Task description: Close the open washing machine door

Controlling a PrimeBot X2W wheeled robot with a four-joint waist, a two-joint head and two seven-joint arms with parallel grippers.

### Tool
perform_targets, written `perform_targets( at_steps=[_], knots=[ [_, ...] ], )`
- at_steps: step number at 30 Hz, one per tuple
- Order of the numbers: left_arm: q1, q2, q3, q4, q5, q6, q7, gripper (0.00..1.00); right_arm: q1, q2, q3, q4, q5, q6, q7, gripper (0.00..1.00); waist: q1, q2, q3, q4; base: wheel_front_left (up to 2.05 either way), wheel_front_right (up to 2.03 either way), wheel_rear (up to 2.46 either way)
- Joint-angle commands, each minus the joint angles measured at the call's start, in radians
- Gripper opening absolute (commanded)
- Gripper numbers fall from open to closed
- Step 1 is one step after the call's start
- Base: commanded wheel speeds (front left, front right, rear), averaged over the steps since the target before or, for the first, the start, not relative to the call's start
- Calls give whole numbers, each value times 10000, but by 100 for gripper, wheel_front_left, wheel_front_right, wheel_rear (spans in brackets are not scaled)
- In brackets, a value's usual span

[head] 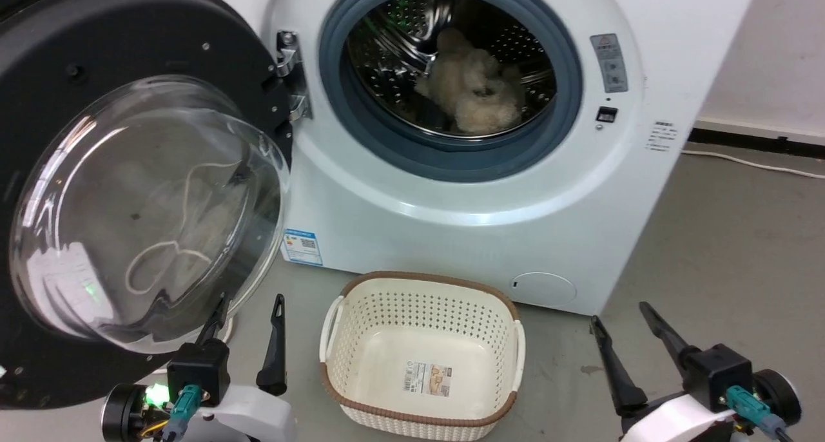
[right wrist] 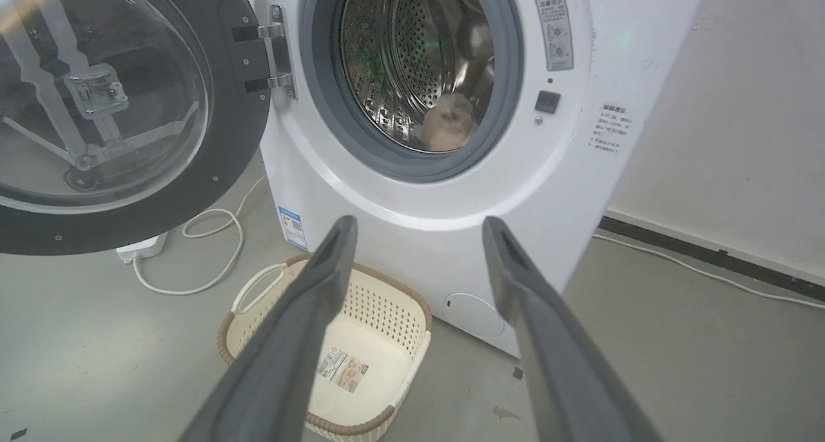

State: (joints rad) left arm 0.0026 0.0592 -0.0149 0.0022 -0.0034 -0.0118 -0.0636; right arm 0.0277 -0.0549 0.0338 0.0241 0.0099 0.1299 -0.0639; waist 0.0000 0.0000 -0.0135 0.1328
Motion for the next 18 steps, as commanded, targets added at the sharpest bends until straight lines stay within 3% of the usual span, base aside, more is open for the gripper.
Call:
perform_targets(
  at_steps=[1, 18],
  knots=[
    [155, 55, 19, -71, -49, 13, -112, 100, -91, 13, 73, 49, 33, 2, -108, 100, 0, 0, 23, 89, 0, 0, 0],
    [451, 57, 139, -327, -98, 88, -467, 100, -474, -35, 680, 626, 124, 3, -463, 100, 0, 0, 139, 878, 0, 0, 0]
  ],
)
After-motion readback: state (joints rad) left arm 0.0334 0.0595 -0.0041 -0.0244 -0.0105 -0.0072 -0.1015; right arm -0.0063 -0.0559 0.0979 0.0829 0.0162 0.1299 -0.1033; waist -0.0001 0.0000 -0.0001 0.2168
